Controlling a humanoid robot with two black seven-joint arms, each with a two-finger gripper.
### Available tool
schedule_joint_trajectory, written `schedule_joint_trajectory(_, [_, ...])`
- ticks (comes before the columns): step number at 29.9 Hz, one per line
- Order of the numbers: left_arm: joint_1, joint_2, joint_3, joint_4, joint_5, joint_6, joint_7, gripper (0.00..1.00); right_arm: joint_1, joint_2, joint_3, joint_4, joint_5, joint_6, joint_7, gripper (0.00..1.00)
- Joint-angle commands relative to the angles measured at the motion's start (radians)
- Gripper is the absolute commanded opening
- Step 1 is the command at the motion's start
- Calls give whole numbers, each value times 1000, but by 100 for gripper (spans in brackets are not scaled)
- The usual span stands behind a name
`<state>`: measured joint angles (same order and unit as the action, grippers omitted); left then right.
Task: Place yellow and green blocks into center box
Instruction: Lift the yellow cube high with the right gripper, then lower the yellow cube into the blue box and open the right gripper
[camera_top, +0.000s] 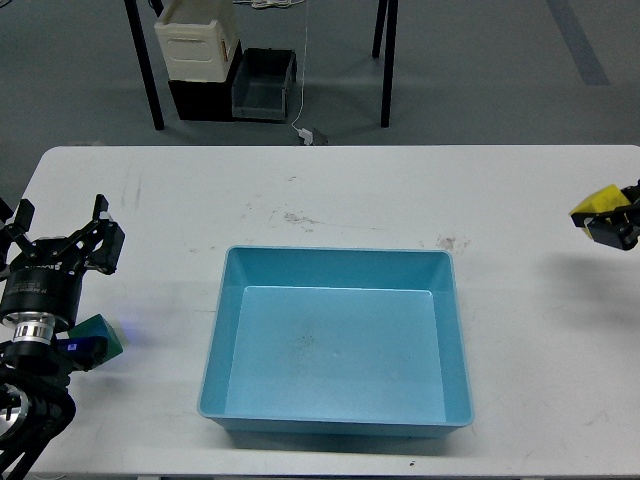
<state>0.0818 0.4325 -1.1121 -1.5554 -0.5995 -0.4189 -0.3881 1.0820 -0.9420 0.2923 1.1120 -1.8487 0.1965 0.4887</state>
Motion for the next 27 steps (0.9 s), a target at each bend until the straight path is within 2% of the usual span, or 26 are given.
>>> schedule_joint_trajectory(1, [0, 0, 0, 0, 1, 0, 0, 100, 28, 0, 135, 32, 69, -5, 0, 0])
schedule_joint_trajectory(9, [3, 0, -2, 5, 1, 0, 0, 100, 264, 60, 79, 230, 83, 21, 0, 0])
schedule_joint_trajectory(13, [3, 0, -2, 8, 1, 0, 0, 100, 438, 98, -102, 325, 82, 37, 0, 0])
schedule_joint_trajectory(16, [0, 0, -2, 11, 1, 0, 0, 100, 556, 172, -252, 380, 82, 37, 0, 0])
schedule_joint_trajectory(20, [-2, 0, -2, 12, 1, 0, 0, 100, 634, 290, -386, 396, 75, 37, 0, 0])
schedule_joint_trajectory(27, [-2, 0, -15, 14, 1, -3, 0, 100, 631, 480, -542, 359, 42, 38, 0, 0])
